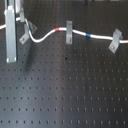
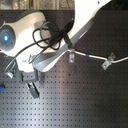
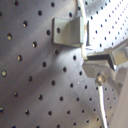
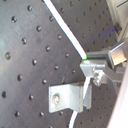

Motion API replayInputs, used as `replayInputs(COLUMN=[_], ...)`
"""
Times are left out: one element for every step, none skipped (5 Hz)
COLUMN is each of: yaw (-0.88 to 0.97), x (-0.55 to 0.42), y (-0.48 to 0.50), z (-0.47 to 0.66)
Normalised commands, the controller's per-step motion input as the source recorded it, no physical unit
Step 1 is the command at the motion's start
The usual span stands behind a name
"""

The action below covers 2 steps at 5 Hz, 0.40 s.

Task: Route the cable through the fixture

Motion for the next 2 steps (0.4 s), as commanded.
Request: replayInputs(yaw=[0.0,0.0], x=[-0.277,-0.074], y=[-0.04,0.018], z=[0.29,0.15])
